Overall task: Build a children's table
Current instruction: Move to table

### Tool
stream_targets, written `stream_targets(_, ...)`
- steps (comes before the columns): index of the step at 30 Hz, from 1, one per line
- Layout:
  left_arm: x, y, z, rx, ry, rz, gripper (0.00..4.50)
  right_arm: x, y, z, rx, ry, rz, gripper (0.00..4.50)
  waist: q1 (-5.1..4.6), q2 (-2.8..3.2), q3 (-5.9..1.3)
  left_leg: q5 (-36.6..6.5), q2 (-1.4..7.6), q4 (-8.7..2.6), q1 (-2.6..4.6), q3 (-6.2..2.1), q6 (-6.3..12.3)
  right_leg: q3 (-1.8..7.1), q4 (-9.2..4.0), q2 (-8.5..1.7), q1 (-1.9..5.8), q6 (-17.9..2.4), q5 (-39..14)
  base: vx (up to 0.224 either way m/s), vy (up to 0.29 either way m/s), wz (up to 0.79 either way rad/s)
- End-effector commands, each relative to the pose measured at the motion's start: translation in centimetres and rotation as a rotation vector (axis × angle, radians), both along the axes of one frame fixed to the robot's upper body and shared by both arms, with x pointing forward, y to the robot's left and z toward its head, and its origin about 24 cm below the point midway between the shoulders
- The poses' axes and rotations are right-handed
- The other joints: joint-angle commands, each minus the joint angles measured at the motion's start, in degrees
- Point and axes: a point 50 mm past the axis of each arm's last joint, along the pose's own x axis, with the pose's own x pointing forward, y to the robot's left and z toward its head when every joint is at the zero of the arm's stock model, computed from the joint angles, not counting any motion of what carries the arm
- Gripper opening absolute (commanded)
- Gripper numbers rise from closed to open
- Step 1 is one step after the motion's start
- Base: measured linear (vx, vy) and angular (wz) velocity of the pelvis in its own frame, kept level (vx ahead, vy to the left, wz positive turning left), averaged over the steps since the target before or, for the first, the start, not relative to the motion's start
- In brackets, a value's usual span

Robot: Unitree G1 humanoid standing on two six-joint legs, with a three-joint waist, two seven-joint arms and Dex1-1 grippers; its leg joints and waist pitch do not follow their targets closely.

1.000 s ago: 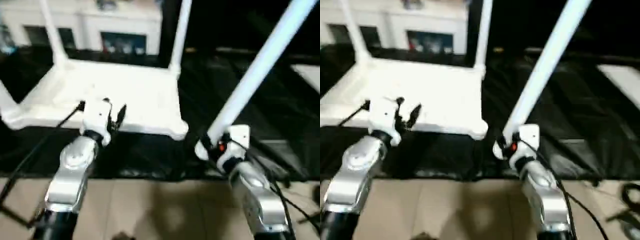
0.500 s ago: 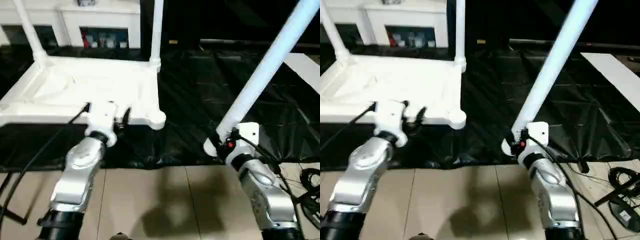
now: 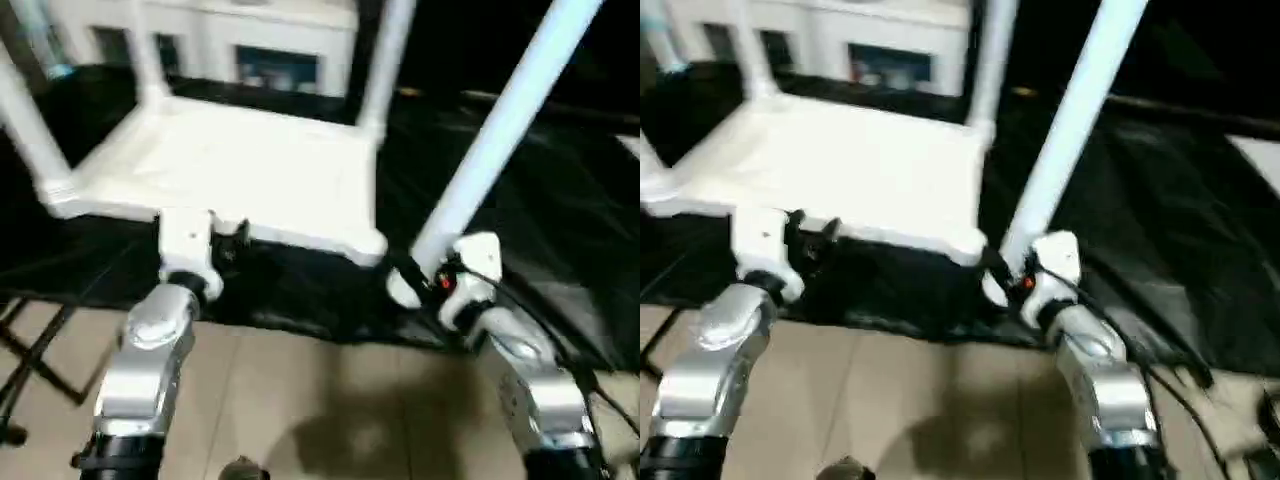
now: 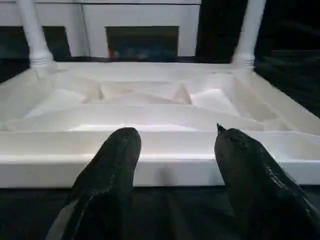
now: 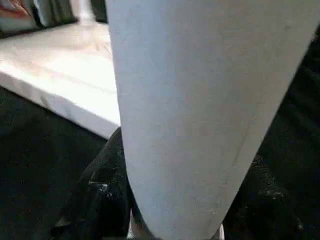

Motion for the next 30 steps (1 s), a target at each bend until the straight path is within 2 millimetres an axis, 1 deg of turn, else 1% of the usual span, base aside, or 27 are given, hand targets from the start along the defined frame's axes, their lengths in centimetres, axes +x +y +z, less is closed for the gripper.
stream_targets(1, 0.1, -1.0, 0.3, 0.003, -0.006, -0.039, 2.81, 0.0, -1.1, 0.4, -0.014, -0.013, -0.036, 1.91, -1.9, 0.83, -3.01, -34.87, 6.39, -7.16, 4.76, -3.7, -0.16, 4.01, -2.72, -4.21, -2.47, -8.65, -6.77, 0.106, 0.012, -0.02)
stream_targets(2, 0.1, -1.0, 0.3, 0.003, -0.006, -0.039, 2.81, 0.0, -1.1, 0.4, -0.014, -0.013, -0.036, 1.91, -1.9, 0.37, -3.17, -31.03, 5.46, -6.69, 3.39, -2.81, 1.19, 4.68, -3.34, -4.86, -1.3, -9.03, -4.45, 0.106, 0.012, -0.02)
stream_targets(3, 0.0, -1.0, 0.3, 0.002, -0.006, -0.039, 2.81, 0.0, -1.1, 0.4, -0.015, -0.014, -0.039, 1.91, -0.18, -0.75, -4.44, -11.68, 1.59, -2.74, -2.14, 0.73, 6.08, 6.35, -5.01, -7.05, 4.09, -7.82, 3.82, 0.116, 0.002, -0.04)
stream_targets(4, 0.0, -1.0, 0.3, 0.002, -0.006, -0.039, 2.81, 0.0, -1.1, 0.4, -0.015, -0.014, -0.039, 1.91, 0.33, -0.83, -4.85, -7.47, 1.25, -1.57, -2.83, 0.88, 7.37, 6.68, -5.13, -7.54, 4.68, -6.72, 5.43, 0.122, -0.001, 0.0)
stream_targets(5, 0.0, -1.1, 0.2, 0.0, -0.002, -0.042, 2.81, 0.0, -1.2, 0.5, -0.017, -0.019, -0.046, 1.91, 0.37, -0.74, -4.97, -2.5, 1.41, -1.25, -3.92, 0.43, 8.51, 6.03, -4.53, -6.52, 4.89, -4.45, 8.43, 0.122, -0.001, 0.0)
stream_targets(6, -0.1, -1.2, 0.2, -0.004, 0.0, -0.049, 2.81, 0.0, -1.3, 0.6, -0.009, -0.028, -0.065, 1.91, 0.19, -0.37, -5.22, -0.56, 1.67, -1.61, -3.57, 0.19, 8.55, 5.16, -3.91, -5.34, 4.79, -3.52, 10.14, 0.118, 0.01, 0.04)
stream_targets(7, -0.1, -1.2, 0.1, -0.006, 0.002, -0.055, 2.81, 0.0, -1.4, 0.7, -0.001, -0.035, -0.081, 1.91, -0.73, 0.65, -5.77, 4.1, 2.7, -2.17, -0.32, -1.12, 10.52, 3.37, -1.57, -2.65, 2.97, -2.68, 13.61, 0.147, 0.014, 0.05)
stream_targets(8, -0.1, -1.2, 0.1, -0.006, 0.002, -0.057, 2.81, 0.1, -1.6, 0.8, 0.009, -0.043, -0.102, 1.91, -3.48, 1.48, -6.58, 15.49, 6.49, -1.28, 7.99, -6.32, 20.82, 2.03, 3.46, -0.42, -4.78, -1.24, 8.59, 0.147, 0.014, 0.05)
stream_targets(9, -0.1, -1.2, 0.2, -0.01, 0.001, -0.055, 2.81, 0.1, -1.7, 0.9, 0.012, -0.049, -0.108, 1.91, -4.4, 1.44, -6.61, 27.19, 10.54, -1.19, 11.72, -10.05, 31.24, 3.87, 5.84, -2.13, -10.08, 2.47, -4.68, 0.109, -0.016, -0.06)
stream_targets(10, -0.1, -1.2, 0.2, -0.011, 0.001, -0.055, 2.81, 0.1, -1.7, 1.0, 0.012, -0.051, -0.11, 1.91, -4.4, 1.44, -6.61, 27.19, 10.54, -1.19, 11.72, -10.05, 31.24, 3.87, 5.84, -2.13, -10.08, 2.47, -4.68, -0.011, -0.053, -0.19)
stream_targets(11, 0.0, -1.2, 0.2, -0.016, 0.0, -0.053, 2.81, 0.1, -1.8, 1.1, 0.014, -0.056, -0.115, 1.91, -3.98, 0.13, -5.36, 30.63, 8.32, -1.75, 7.3, -7.32, 32.9, 6.15, 6.59, -2.75, -10.62, 5.9, -0.95, -0.011, -0.053, -0.19)
stream_targets(12, 0.0, -1.2, 0.2, -0.02, -0.001, -0.053, 2.81, 0.1, -1.8, 1.1, 0.014, -0.059, -0.116, 1.91, -3.91, -0.85, -5.01, 23.76, 6.15, -2.21, 5.03, -5.18, 30.07, 6.98, 4.6, -2.71, -9.15, 5.18, 2.58, -0.097, -0.05, -0.14)
stream_targets(13, 0.1, -1.3, 0.2, -0.024, -0.002, -0.053, 2.81, 0.2, -1.8, 1.2, 0.014, -0.061, -0.116, 1.91, -2.95, -4.1, -4.56, 2.31, -0.56, -0.13, 1.51, 0.0, 19.42, 9.91, -2.14, -3.77, -5.12, 4.87, 4.96, -0.081, -0.058, 0.0)
stream_targets(14, 0.1, -1.3, 0.3, -0.03, -0.003, -0.053, 2.81, 0.2, -1.9, 1.3, 0.011, -0.064, -0.116, 1.91, -0.58, -4.05, -3.46, -9.57, -1.75, 3.49, -1.41, 0.3, 11.31, 14.17, -6.43, -9.97, -1.67, 4.6, -19.52, -0.081, -0.058, 0.0)
stream_targets(15, 0.2, -1.3, 0.3, -0.032, -0.003, -0.053, 2.81, 0.2, -1.9, 1.4, 0.008, -0.066, -0.117, 1.91, -0.2, -3.68, -3.99, -7.05, -0.48, 4.14, -2.68, -0.88, 5.96, 13.99, -6.16, -10.31, 0.22, 0.99, -30.65, -0.009, -0.07, -0.07)
stream_targets(16, 0.2, -1.3, 0.3, -0.034, -0.003, -0.053, 2.81, 0.2, -1.9, 1.4, 0.005, -0.067, -0.117, 1.91, -0.08, -3.27, -3.76, -6.02, -0.21, 3.14, -2.76, -1.0, 4.67, 13.43, -6.03, -9.5, 0.11, -0.87, -31.08, 0.0, 0.0, 0.0)
stream_targets(17, 0.4, -1.3, 0.3, -0.044, -0.001, -0.053, 2.81, 0.3, -2.2, 1.5, -0.005, -0.07, -0.13, 1.91, -0.72, -1.96, -3.36, -5.93, 0.85, -0.11, -1.79, -0.83, 3.0, 11.16, -5.58, -6.98, -0.74, -4.65, -27.97, 0.0, 0.0, 0.0)
stream_targets(18, 0.4, -1.3, 0.3, -0.044, -0.001, -0.053, 2.81, 0.3, -2.2, 1.5, -0.005, -0.07, -0.13, 1.91, -1.21, -1.64, -3.26, -7.14, 1.13, -1.74, -1.55, -0.71, 2.56, 9.84, -4.88, -5.0, -0.97, -5.71, -24.68, 0.0, 0.0, 0.0)
stream_targets(19, 0.4, -1.4, 0.3, -0.047, 0.0, -0.053, 2.81, 0.3, -2.4, 1.4, -0.008, -0.071, -0.143, 1.91, -1.86, -0.84, -3.79, -10.86, 1.82, -3.22, 1.0, -0.6, 2.54, 8.07, -3.47, -2.62, -2.16, -7.94, -16.59, 0.055, 0.043, 0.09)
stream_targets(20, 0.5, -1.4, 0.2, -0.048, 0.001, -0.054, 2.81, 0.3, -2.6, 1.4, -0.01, -0.07, -0.154, 1.91, -2.96, -0.11, -4.16, -14.81, 2.61, -3.85, 4.04, -0.82, 3.45, 6.73, -2.46, -1.71, -3.45, -11.49, -9.44, 0.055, 0.043, 0.09)
stream_targets(21, 0.5, -1.5, 0.2, -0.05, 0.003, -0.057, 2.81, 0.3, -2.8, 1.4, -0.011, -0.068, -0.163, 1.91, -3.54, -0.57, -4.36, -14.42, 3.09, -4.1, 4.18, -0.96, 5.68, 6.24, -1.97, -1.89, -2.73, -14.03, -3.67, 0.062, 0.053, 0.14)
stream_targets(23, 0.3, -1.6, 0.2, -0.051, 0.006, -0.059, 2.81, 0.2, -2.8, 1.5, -0.009, -0.065, -0.155, 1.91, -3.6, -0.99, -4.06, -14.05, 2.71, -3.86, 4.37, 0.17, 8.39, 6.46, -2.22, -2.5, -2.65, -16.44, -0.86, 0.061, 0.06, 0.12)
stream_targets(25, 0.2, -1.5, 0.2, -0.052, 0.007, -0.057, 2.81, 0.2, -2.7, 1.5, -0.013, -0.065, -0.145, 1.91, -3.19, -1.14, -4.12, -12.28, 1.87, -3.45, 2.8, 0.98, 8.79, 7.03, -2.74, -3.15, -0.86, -16.7, -1.65, 0.06, 0.044, 0.05)
stream_targets(26, 0.1, -1.4, 0.1, -0.054, 0.01, -0.053, 2.81, 0.2, -2.5, 1.5, -0.014, -0.064, -0.135, 1.91, -2.71, -1.71, -4.37, -8.68, 1.36, -3.06, 1.75, 1.42, 8.73, 7.33, -3.36, -3.43, 0.55, -15.25, -4.11, 0.052, 0.04, 0.0)
stream_targets(27, 0.1, -1.4, 0.1, -0.054, 0.01, -0.053, 2.81, 0.2, -2.5, 1.5, -0.014, -0.064, -0.135, 1.91, -2.57, -1.41, -4.59, -7.06, 1.39, -3.13, 2.24, 1.39, 8.95, 7.0, -3.43, -3.26, 0.68, -14.47, -4.98, 0.051, 0.035, 0.03)
stream_targets(28, 0.0, -1.3, 0.0, -0.055, 0.012, -0.047, 2.81, 0.2, -2.4, 1.4, -0.016, -0.062, -0.128, 1.91, -2.69, -1.66, -4.63, -6.13, 1.39, -3.17, 2.39, 1.3, 9.31, 6.87, -3.33, -2.97, 0.64, -14.13, -4.5, 0.0, 0.0, 0.0)
stream_targets(30, 0.0, -1.3, 0.0, -0.059, 0.011, -0.042, 2.81, 0.3, -2.3, 1.4, -0.016, -0.062, -0.122, 1.91, -3.17, -1.48, -5.08, -1.37, 1.43, -3.08, 3.51, 0.53, 12.14, 6.07, -2.38, -2.16, 0.11, -13.21, -0.22, 0.087, 0.024, 0.01)
